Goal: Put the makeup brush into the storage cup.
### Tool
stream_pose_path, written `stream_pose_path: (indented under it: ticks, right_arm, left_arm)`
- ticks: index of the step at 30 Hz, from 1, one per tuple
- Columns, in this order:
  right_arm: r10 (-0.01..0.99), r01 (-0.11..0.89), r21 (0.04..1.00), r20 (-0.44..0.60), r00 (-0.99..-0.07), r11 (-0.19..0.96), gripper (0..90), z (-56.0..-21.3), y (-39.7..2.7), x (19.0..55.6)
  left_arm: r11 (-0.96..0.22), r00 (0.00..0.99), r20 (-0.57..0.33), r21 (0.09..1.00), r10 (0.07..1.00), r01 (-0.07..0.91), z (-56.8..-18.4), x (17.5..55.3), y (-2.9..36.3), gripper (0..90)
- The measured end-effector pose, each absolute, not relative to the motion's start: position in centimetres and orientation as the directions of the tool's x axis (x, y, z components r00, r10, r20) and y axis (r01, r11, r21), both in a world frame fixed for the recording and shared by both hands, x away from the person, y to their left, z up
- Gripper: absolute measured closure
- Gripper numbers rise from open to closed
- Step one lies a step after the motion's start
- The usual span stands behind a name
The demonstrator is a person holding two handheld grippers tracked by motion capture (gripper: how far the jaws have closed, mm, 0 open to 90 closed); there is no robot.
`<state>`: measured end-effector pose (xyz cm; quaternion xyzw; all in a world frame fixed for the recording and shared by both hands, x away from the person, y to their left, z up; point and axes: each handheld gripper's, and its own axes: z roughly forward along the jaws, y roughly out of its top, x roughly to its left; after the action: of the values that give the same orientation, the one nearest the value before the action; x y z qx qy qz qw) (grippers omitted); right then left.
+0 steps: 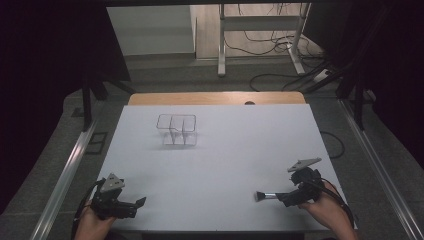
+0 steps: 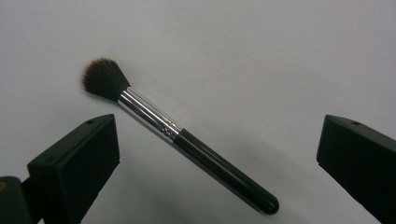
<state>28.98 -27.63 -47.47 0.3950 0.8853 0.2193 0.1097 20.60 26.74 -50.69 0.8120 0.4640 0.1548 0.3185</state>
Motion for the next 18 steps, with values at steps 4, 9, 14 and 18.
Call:
stream_pose_path:
  ticks: [4,9,14,18]
  right_arm:
    - [0.74,0.647,0.467,-0.023,-0.673,0.603,0.0,-47.4,-27.1,29.2]
    - [0.726,0.637,0.459,-0.027,-0.687,0.62,0.0,-47.5,-26.4,29.5]
    - [0.725,0.638,0.45,-0.03,-0.688,0.624,0.0,-47.6,-26.2,29.7]
    - [0.727,0.648,0.437,-0.021,-0.686,0.624,0.0,-47.9,-26.3,29.9]
  left_arm:
    - [-0.368,0.522,-0.043,0.66,0.852,0.655,-50.7,20.6,26.7,0.0]
    - [-0.368,0.521,-0.044,0.658,0.853,0.657,-50.7,20.6,26.7,0.0]
    - [-0.368,0.521,-0.044,0.657,0.852,0.658,-50.7,20.6,26.7,0.0]
    - [-0.371,0.522,-0.043,0.655,0.852,0.659,-50.8,20.6,26.7,0.0]
